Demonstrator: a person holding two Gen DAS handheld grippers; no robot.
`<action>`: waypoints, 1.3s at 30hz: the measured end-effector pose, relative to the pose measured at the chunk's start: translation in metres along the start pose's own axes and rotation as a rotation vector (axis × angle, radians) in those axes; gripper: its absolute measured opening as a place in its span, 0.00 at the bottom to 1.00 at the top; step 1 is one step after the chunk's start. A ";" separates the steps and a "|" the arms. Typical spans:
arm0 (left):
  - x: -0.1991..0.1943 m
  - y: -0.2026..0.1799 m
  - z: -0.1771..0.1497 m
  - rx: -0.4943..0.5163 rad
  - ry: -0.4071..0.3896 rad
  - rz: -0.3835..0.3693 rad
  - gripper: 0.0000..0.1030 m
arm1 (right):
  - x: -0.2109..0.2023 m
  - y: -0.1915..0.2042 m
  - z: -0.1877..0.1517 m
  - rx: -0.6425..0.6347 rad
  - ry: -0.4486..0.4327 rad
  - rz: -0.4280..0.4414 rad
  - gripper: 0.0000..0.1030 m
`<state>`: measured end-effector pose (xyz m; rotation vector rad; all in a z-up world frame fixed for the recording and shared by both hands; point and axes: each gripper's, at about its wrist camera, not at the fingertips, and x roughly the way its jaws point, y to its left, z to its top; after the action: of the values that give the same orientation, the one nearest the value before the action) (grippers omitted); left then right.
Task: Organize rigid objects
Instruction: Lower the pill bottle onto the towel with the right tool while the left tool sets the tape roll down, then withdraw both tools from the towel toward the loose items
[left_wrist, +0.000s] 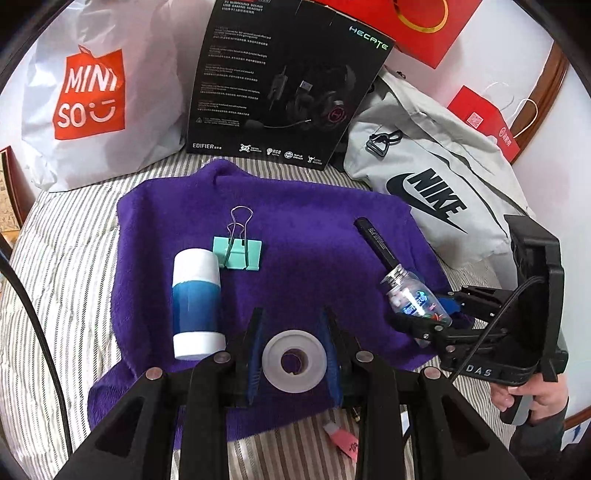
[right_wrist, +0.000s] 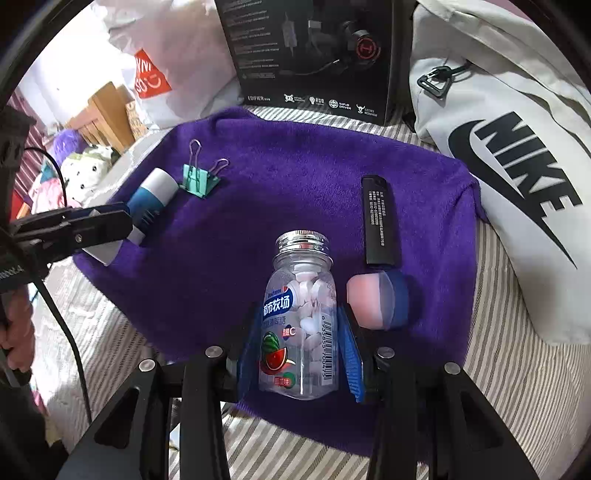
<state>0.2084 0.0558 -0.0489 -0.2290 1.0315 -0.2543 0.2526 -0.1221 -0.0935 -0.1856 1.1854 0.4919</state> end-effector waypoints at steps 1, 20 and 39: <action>0.002 0.000 0.001 -0.001 -0.002 0.001 0.27 | 0.003 0.001 0.001 -0.007 0.003 -0.008 0.39; 0.054 0.011 0.019 -0.011 0.029 0.044 0.27 | 0.004 -0.001 -0.005 -0.049 -0.011 0.026 0.58; 0.072 -0.001 0.021 0.098 0.038 0.166 0.27 | -0.043 -0.007 -0.027 0.051 -0.069 0.012 0.60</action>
<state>0.2616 0.0341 -0.0969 -0.0495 1.0660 -0.1591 0.2214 -0.1504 -0.0651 -0.1170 1.1310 0.4741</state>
